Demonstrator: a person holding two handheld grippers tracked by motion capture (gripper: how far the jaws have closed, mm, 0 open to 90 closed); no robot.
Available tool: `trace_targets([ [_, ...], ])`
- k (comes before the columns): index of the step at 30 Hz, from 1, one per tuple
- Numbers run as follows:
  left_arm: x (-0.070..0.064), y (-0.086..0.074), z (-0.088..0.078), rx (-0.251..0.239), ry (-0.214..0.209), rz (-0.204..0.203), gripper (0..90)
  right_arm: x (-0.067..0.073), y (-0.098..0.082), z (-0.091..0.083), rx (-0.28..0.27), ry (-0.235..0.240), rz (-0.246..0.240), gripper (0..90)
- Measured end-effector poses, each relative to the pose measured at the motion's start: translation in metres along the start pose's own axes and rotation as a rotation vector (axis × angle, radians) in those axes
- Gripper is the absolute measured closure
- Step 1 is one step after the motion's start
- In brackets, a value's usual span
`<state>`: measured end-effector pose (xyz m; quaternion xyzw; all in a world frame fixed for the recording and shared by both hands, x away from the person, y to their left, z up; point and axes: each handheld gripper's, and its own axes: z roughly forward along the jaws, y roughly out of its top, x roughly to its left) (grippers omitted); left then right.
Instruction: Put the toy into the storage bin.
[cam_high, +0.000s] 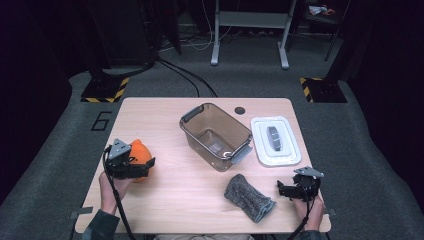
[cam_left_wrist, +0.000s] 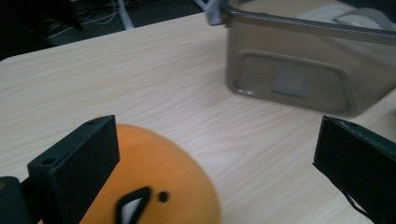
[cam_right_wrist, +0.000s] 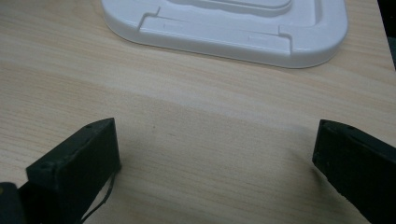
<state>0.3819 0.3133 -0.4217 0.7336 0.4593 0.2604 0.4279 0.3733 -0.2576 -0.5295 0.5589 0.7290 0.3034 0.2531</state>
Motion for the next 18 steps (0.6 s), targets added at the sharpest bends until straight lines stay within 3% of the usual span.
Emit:
trace_targets([
  [4, 0.011, -0.002, -0.001, 0.006, 0.031, -0.016, 0.0, 0.0, 0.0, 0.0, 0.0, 0.0, 0.0, 0.0],
  [10, 0.036, -0.014, 0.002, 0.042, 0.07, -0.08, 0.0, 0.001, 0.0, 0.0, -0.002, -0.001, 0.006, 0.0],
  [18, 0.044, -0.03, 0.01, 0.088, 0.069, -0.121, 2.7, 0.0, 0.0, 0.0, -0.001, -0.004, 0.003, 0.0],
])
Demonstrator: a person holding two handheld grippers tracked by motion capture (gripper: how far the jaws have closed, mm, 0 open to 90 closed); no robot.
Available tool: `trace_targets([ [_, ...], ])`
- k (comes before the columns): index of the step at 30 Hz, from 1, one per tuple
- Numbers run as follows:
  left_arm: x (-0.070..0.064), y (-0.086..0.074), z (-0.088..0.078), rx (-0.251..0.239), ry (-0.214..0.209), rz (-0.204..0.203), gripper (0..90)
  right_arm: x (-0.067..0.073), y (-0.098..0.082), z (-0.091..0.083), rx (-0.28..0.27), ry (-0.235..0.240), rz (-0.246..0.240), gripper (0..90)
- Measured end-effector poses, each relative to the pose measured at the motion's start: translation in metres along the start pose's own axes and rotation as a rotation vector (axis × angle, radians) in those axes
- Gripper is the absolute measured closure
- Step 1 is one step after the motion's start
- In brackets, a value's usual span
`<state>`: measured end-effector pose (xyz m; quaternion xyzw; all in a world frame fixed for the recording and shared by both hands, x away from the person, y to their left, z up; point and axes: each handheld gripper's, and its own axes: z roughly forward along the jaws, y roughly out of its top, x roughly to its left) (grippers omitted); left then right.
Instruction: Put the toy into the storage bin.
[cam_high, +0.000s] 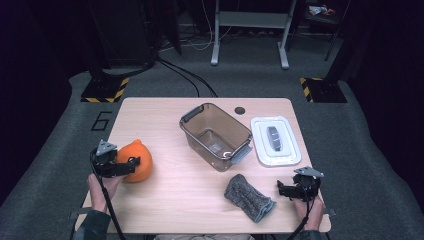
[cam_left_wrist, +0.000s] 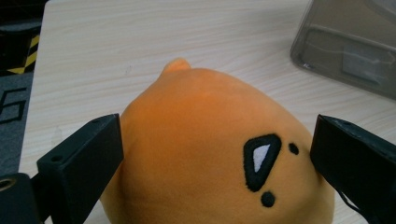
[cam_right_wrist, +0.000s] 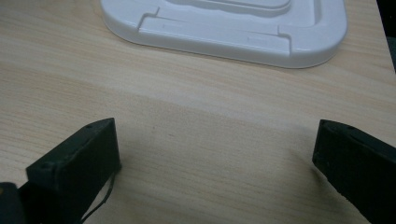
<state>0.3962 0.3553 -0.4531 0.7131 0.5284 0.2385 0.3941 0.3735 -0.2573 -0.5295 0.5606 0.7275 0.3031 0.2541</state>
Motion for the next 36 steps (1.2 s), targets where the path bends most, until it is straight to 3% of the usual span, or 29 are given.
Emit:
trace_targets([
  [6, 0.001, -0.004, 0.005, 0.008, -0.018, -0.024, 7.5, 0.0, 0.0, 0.0, 0.004, -0.001, -0.001, 0.0],
  [14, -0.01, -0.011, 0.011, 0.034, 0.015, 0.007, 17.9, 0.0, 0.0, 0.0, 0.001, 0.002, 0.002, 0.0],
  [21, -0.016, -0.014, 0.013, 0.04, 0.022, 0.022, 38.3, -0.001, 0.0, 0.001, 0.003, 0.012, 0.012, 0.0],
  [24, -0.018, -0.013, 0.013, 0.06, 0.047, 0.043, 45.9, -0.002, 0.0, 0.001, 0.008, 0.016, 0.009, 0.0],
  [28, -0.018, -0.014, 0.014, 0.039, 0.064, 0.051, 54.0, -0.002, 0.001, 0.001, 0.009, 0.02, 0.013, 0.0],
  [36, -0.018, -0.016, 0.006, -0.017, 0.05, 0.07, 62.5, -0.002, 0.001, 0.001, 0.009, 0.021, 0.013, 0.0],
])
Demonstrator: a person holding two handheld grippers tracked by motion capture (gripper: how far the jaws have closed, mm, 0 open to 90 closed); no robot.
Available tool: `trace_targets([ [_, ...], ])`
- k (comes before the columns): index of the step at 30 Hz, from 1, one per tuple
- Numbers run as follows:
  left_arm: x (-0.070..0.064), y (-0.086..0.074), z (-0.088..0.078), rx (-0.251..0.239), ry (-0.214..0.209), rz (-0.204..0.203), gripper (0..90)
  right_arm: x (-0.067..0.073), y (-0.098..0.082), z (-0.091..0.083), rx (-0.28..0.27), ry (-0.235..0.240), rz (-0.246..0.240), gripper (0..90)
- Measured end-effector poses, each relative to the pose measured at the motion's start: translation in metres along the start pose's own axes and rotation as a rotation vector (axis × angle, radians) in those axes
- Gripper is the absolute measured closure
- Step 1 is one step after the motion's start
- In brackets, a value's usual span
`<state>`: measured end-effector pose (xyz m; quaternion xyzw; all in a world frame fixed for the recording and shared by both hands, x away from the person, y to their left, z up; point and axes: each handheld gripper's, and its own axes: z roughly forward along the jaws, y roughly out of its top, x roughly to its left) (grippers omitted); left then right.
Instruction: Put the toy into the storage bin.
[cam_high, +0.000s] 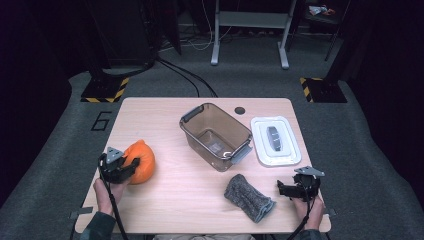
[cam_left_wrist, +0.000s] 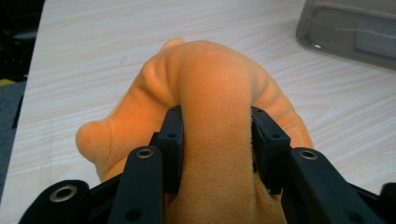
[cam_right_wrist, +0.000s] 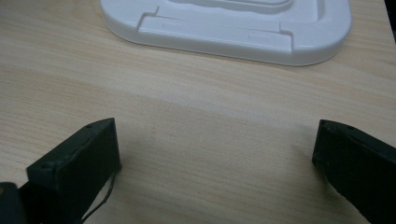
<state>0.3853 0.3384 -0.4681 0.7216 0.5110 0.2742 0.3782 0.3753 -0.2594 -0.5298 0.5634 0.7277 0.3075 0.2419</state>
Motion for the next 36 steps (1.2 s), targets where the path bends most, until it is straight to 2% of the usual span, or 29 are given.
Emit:
trace_targets([
  [3, 0.001, 0.0, -0.001, -0.011, -0.005, -0.003, 62.9, 0.0, 0.0, 0.0, 0.0, 0.001, 0.0, 0.0],
  [7, 0.006, 0.005, -0.006, -0.044, -0.036, -0.037, 63.3, 0.0, 0.0, 0.0, 0.0, 0.001, 0.001, 0.0],
  [17, 0.004, 0.027, -0.017, -0.08, -0.062, -0.012, 63.3, 0.0, 0.0, 0.0, 0.001, 0.003, 0.002, 0.0],
  [23, 0.001, 0.041, -0.019, -0.088, -0.086, 0.008, 63.3, 0.0, 0.0, 0.0, 0.001, 0.003, 0.002, 0.0],
  [26, 0.0, 0.046, -0.02, -0.091, -0.085, 0.017, 63.3, 0.0, 0.0, 0.0, 0.002, 0.002, 0.003, 0.0],
  [31, -0.003, 0.062, -0.019, -0.105, -0.094, 0.039, 63.2, 0.0, 0.0, 0.0, 0.002, 0.004, 0.004, 0.0],
  [33, -0.003, 0.064, -0.019, -0.104, -0.096, 0.042, 63.2, 0.0, 0.0, 0.0, 0.002, 0.004, 0.004, 0.0],
  [36, -0.006, 0.079, -0.02, -0.117, -0.107, 0.061, 63.2, 0.0, 0.0, 0.0, 0.002, 0.004, 0.004, 0.0],
])
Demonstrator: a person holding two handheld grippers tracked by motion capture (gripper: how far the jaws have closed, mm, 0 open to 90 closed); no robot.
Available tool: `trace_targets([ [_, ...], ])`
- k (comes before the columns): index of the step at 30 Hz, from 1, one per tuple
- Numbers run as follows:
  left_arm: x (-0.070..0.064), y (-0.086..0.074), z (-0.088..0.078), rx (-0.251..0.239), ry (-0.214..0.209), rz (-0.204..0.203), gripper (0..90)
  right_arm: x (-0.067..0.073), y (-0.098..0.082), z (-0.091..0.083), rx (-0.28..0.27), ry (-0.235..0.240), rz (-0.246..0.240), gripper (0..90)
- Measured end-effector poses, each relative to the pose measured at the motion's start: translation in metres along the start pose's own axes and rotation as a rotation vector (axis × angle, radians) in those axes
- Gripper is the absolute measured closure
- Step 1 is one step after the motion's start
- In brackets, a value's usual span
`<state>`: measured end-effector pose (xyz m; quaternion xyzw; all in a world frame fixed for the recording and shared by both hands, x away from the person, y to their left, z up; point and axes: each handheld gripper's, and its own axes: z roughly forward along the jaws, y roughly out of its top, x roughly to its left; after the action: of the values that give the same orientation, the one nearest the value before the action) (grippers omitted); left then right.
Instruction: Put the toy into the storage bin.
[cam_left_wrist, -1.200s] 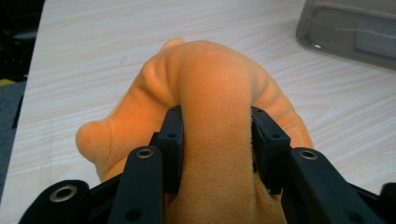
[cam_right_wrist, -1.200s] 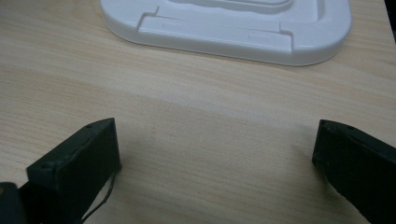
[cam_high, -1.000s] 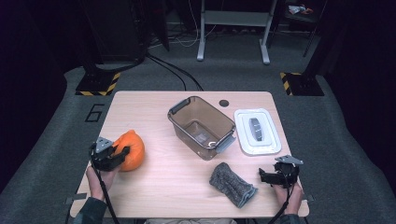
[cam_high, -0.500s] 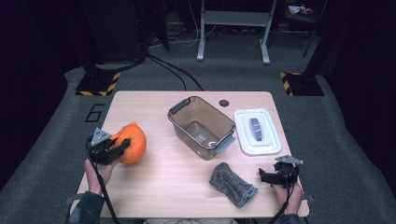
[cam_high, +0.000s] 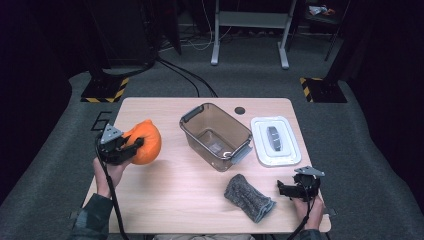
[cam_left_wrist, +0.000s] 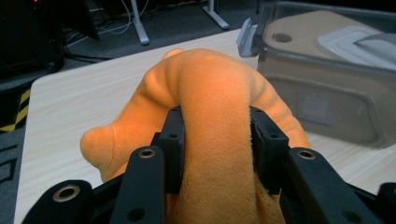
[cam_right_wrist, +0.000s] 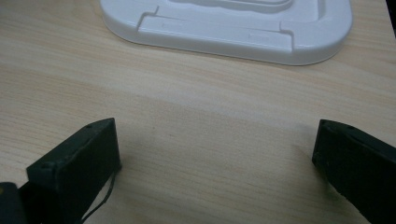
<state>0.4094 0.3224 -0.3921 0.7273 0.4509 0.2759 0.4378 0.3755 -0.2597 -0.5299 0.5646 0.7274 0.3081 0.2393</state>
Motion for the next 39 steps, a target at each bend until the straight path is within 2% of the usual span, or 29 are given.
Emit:
trace_targets([
  [12, -0.007, 0.038, 0.009, -0.034, -0.018, 0.053, 63.1, 0.0, 0.0, 0.0, 0.0, 0.0, 0.0, 0.0],
  [24, -0.022, 0.073, 0.028, -0.059, -0.087, 0.116, 62.6, 0.0, 0.0, 0.0, 0.0, 0.0, 0.0, 0.0],
  [28, -0.029, 0.083, 0.036, -0.058, -0.098, 0.131, 62.5, 0.0, 0.0, 0.0, 0.0, 0.0, 0.0, 0.0],
  [31, -0.033, 0.089, 0.042, -0.052, -0.107, 0.155, 62.3, 0.0, 0.0, 0.0, -0.001, 0.001, -0.001, 0.0],
  [39, -0.044, 0.105, 0.061, -0.065, -0.155, 0.182, 62.0, 0.0, 0.0, 0.0, -0.001, 0.001, -0.002, 0.0],
])
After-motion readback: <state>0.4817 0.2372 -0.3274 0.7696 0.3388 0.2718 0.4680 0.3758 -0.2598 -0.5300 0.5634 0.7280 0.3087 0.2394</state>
